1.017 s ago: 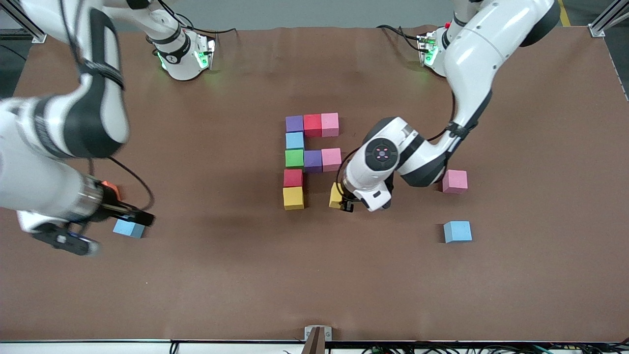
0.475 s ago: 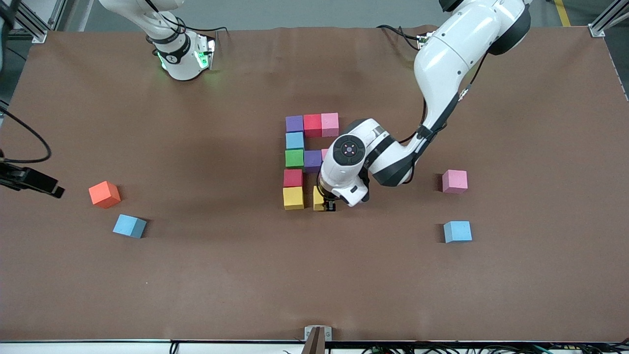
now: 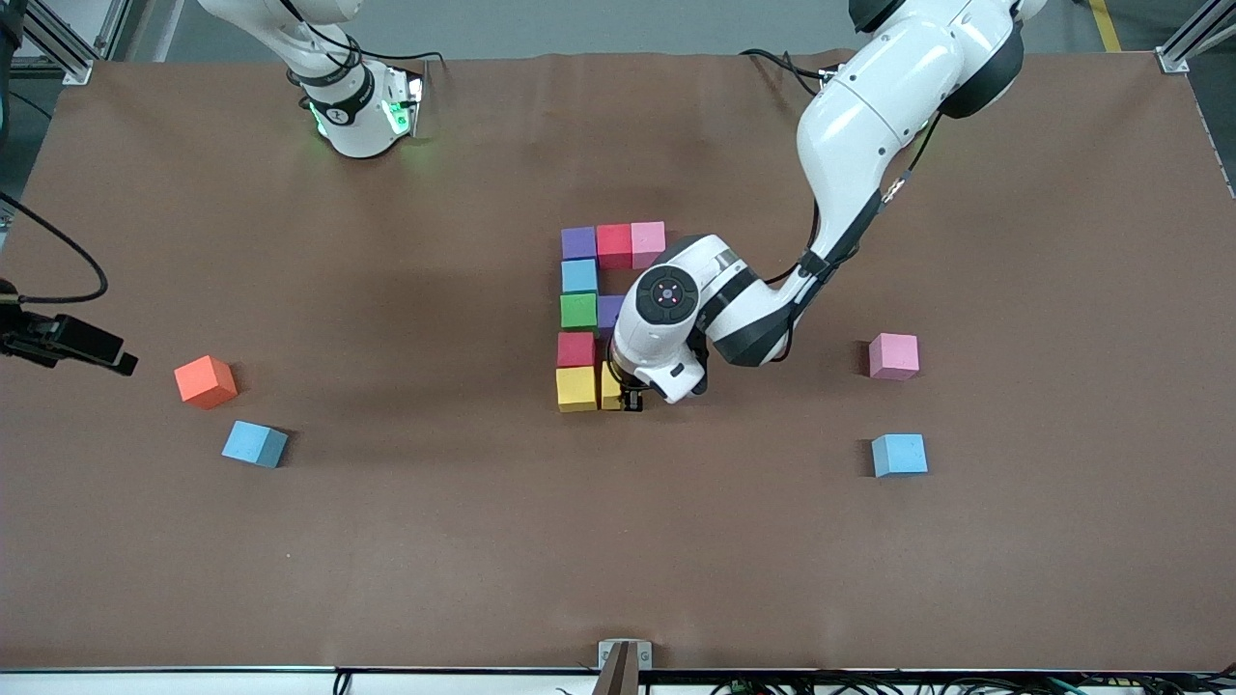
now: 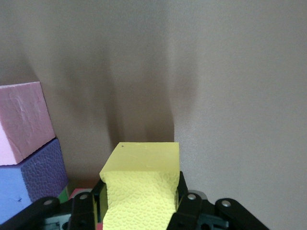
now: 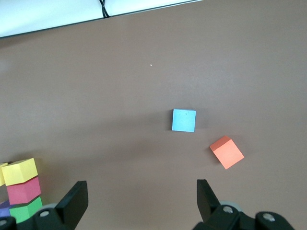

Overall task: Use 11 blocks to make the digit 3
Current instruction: 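Lower the yellow cube beside the first yellow cube and open the left gripper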

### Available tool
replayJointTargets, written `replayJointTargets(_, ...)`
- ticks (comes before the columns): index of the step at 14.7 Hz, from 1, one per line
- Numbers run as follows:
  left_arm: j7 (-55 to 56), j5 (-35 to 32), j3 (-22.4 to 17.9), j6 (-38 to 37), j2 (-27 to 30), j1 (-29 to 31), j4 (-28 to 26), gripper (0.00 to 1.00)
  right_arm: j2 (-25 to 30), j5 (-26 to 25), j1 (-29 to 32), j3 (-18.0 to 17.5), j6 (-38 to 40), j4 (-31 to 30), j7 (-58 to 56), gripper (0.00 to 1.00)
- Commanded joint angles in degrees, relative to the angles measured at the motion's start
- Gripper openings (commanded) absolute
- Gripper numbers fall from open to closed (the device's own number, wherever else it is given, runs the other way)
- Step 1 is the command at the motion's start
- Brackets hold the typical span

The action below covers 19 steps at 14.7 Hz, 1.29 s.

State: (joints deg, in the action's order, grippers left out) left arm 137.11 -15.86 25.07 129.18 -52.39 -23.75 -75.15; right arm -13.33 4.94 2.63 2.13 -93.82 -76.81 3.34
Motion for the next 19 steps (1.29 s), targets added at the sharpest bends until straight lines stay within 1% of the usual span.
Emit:
replayJointTargets(1,0.0,0.66,-0.63,0.1,-1.93,-1.03,2.64,0.14,4.45,-1.16,-4.53,4.87,-1.37,-4.92,0.27,1.0)
replayJointTargets(2,0.44,0.74,-0.55,0.19,-2.36,-0.95,2.9,0.14,4.72,-0.99,-6.3,7.25,-1.2,-4.92,0.18,1.0)
replayJointTargets(5,0.97,0.83,-0.63,0.19,-3.16,-0.95,3.35,0.15,6.21,-0.99,-6.23,7.36,-0.93,-6.94,-0.61,1.0)
replayJointTargets(7,1.05,0.75,-0.72,0.8,-3.25,-0.95,3.35,0.16,6.3,-0.99,-5.8,7.37,0.03,-7.03,-0.7,1.0)
replayJointTargets(9,0.97,0.83,-1.25,1.07,-3.6,-1.12,3.35,0.19,7.35,-1.07,-5.88,7.45,-0.31,-8.34,-0.79,1.0)
replayJointTargets(10,0.97,0.75,-1.42,1.59,-3.69,-1.47,3.35,0.24,8.23,-1.16,-5.88,7.45,-0.66,-9.57,-0.87,1.0)
replayJointTargets(12,0.88,0.74,-1.95,1.77,-3.77,-2.26,3.35,0.26,9.29,-1.34,-5.88,7.45,-0.93,-11.07,-3.58,1.0)
replayJointTargets(14,0.7,0.74,-2.3,1.77,-3.77,-2.79,3.26,0.28,9.46,-1.86,-6.14,7.45,-0.93,-11.08,-4.92,1.0)
replayJointTargets(15,0.44,0.74,-2.39,1.77,-3.77,-2.79,3.17,0.32,9.55,-2.21,-6.41,7.37,-0.84,-11.08,-5.01,1.0)
replayJointTargets(16,0.35,0.74,-2.48,1.77,-3.77,-2.79,3.26,0.42,9.55,-2.74,-6.67,7.02,-0.75,-11.08,-5.18,1.0)
replayJointTargets(17,0.35,0.74,-2.57,1.77,-4.03,-2.79,3.26,0.57,9.47,-4.05,-7.72,7.01,-0.67,-11.08,-5.01,1.0)
replayJointTargets(18,0.35,0.74,-2.57,1.77,-4.04,-2.97,3.26,0.82,9.38,-4.76,-8.25,7.01,0.03,-10.82,-4.66,1.0)
replayJointTargets(19,0.26,0.66,-2.57,1.77,-3.86,-3.14,3.26,1.0,9.12,-4.77,-8.34,7.01,0.47,-10.03,-4.48,1.0)
